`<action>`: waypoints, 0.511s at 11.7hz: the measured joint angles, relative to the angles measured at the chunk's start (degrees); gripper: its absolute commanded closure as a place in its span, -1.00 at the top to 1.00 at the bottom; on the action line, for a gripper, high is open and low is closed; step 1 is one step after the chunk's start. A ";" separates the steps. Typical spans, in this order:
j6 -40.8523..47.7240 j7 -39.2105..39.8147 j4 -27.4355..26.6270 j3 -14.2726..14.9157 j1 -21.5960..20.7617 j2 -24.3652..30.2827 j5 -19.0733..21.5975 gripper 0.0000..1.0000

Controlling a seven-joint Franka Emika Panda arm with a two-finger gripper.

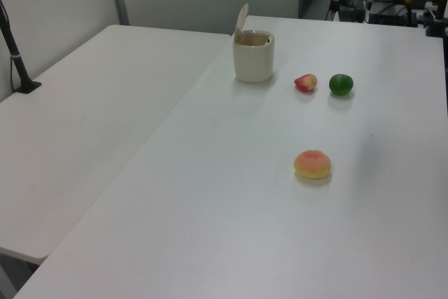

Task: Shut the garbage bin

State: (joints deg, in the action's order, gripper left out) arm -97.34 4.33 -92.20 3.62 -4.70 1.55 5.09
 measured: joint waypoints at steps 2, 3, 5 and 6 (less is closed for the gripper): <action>-1.08 0.21 -0.03 0.00 0.00 -0.04 0.00 0.36; -2.34 0.78 -0.10 0.00 0.00 -0.12 0.00 0.06; -2.98 2.22 -0.12 0.02 0.00 -0.31 0.00 -0.64; -3.00 2.71 -0.12 0.04 0.00 -0.34 0.01 -0.94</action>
State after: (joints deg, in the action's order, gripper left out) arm -100.34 7.04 -92.32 3.66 -4.70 1.21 5.09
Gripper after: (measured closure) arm 0.432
